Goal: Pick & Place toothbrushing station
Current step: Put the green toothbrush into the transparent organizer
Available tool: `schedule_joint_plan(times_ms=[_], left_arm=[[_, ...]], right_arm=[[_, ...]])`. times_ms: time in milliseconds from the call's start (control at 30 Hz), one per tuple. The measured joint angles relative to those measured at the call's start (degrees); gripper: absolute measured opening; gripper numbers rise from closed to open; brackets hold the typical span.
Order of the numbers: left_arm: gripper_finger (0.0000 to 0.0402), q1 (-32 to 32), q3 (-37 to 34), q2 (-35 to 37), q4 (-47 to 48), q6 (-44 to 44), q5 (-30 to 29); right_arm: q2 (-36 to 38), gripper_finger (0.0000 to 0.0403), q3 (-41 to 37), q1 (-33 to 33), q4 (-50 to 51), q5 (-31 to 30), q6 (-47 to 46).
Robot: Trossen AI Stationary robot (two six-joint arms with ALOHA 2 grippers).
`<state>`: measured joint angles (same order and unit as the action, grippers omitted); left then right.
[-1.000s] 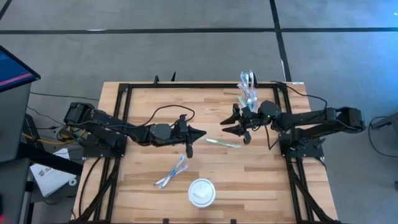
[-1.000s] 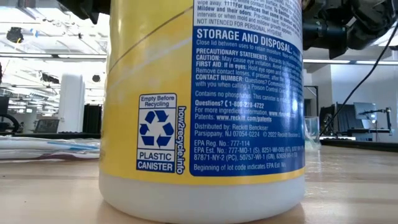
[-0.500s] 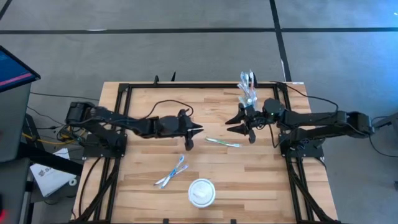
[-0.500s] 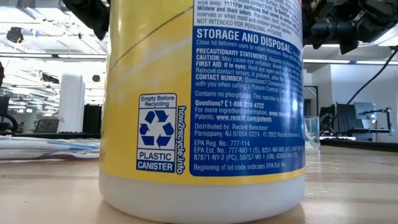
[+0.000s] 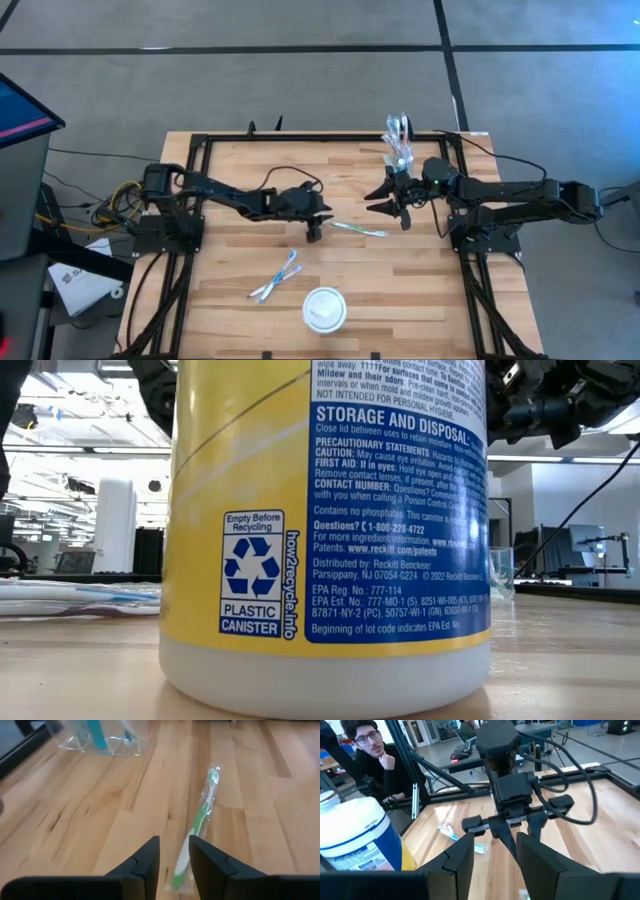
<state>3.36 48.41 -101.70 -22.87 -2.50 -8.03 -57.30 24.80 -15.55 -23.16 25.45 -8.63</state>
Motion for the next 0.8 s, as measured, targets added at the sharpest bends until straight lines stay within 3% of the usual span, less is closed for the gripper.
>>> schedule_joint_plan(times_ms=[467,800], left_arm=[[0.0099,0.0,7.15,-10.77,0.96,4.17,1.04],[0.0099,-0.25,7.49,-12.17,1.12,4.92,3.62]], right_arm=[[0.0,0.0138,0.0,0.0,0.93,0.0,1.62],[0.0,0.0138,0.0,-0.43,0.92,0.0,1.69]])
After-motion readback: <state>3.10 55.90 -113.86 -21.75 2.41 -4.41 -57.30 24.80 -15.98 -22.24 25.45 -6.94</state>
